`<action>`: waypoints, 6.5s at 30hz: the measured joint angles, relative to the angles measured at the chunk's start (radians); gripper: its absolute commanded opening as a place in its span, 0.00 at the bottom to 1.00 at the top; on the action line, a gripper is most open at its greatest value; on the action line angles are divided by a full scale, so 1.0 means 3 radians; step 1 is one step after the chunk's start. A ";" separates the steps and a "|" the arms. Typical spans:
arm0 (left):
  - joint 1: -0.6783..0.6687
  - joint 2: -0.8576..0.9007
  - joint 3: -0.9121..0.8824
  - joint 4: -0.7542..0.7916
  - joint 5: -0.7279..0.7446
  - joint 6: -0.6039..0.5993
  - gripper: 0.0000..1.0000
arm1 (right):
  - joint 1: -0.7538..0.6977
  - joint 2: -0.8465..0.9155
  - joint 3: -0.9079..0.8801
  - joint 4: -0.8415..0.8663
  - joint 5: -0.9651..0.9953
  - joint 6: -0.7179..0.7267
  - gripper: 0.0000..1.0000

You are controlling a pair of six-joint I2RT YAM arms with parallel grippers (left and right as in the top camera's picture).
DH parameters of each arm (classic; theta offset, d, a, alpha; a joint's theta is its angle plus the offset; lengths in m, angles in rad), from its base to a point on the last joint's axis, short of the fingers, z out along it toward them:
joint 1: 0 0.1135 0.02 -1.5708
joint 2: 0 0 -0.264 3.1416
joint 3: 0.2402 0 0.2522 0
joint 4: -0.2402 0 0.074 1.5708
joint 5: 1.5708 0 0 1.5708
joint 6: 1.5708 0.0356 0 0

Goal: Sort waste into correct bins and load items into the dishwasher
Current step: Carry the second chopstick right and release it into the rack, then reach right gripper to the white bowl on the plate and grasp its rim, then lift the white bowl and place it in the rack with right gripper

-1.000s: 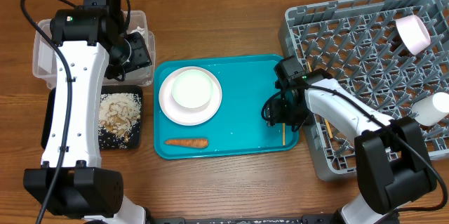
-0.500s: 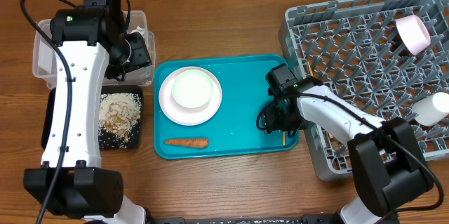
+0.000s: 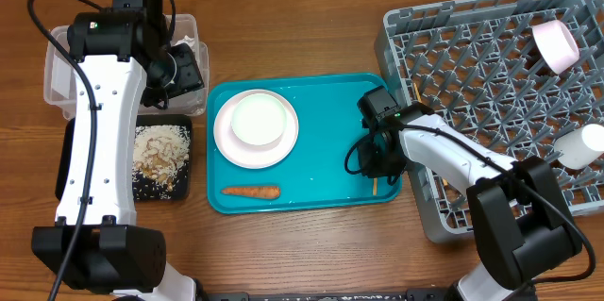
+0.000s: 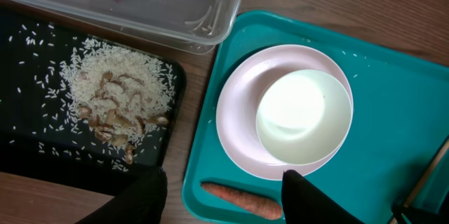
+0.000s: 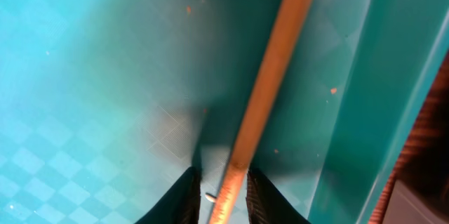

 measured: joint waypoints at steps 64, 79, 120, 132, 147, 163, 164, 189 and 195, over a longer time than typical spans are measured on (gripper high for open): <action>0.0000 0.0000 0.0000 -0.0024 0.0001 0.0000 0.55 | -0.1155 -0.0282 0.1033 -0.1302 0.0398 -0.1198 0.10; 0.0000 0.0000 0.0000 -0.0024 0.0001 0.0000 0.55 | -0.1155 -0.0282 0.1033 -0.1287 0.0371 -0.1195 0.39; 0.0000 0.0000 0.0000 -0.0023 0.0048 -0.0001 0.62 | 0.0596 0.0844 0.2146 -0.0380 -0.0877 -0.0252 0.46; 0.0000 0.0000 0.0000 -0.0023 0.0050 -0.0001 0.61 | 0.0717 0.1139 0.2146 -0.0107 -0.0666 0.0106 0.36; 0.0000 0.0000 0.0000 -0.0023 0.0050 -0.0001 0.61 | 0.0720 0.1258 0.2146 0.0009 -0.0460 0.0324 0.04; 0.0000 0.0000 0.0000 -0.0020 0.0050 -0.0001 0.62 | 0.0713 0.1255 0.2206 -0.0148 -0.0305 0.0313 0.04; 0.0000 0.0000 0.0000 -0.0020 0.0050 -0.0001 0.62 | 0.0711 0.1250 0.2227 -0.0192 -0.0280 0.0301 0.04; 0.0000 0.0000 0.0000 0.0029 0.0050 -0.0001 0.62 | -0.1017 0.0092 0.2378 -0.0585 0.2079 -0.0064 0.04; 0.0000 0.0000 0.0000 0.0029 0.0050 -0.0001 0.62 | -0.1361 0.0092 0.2377 -0.0039 0.3188 -0.0060 0.04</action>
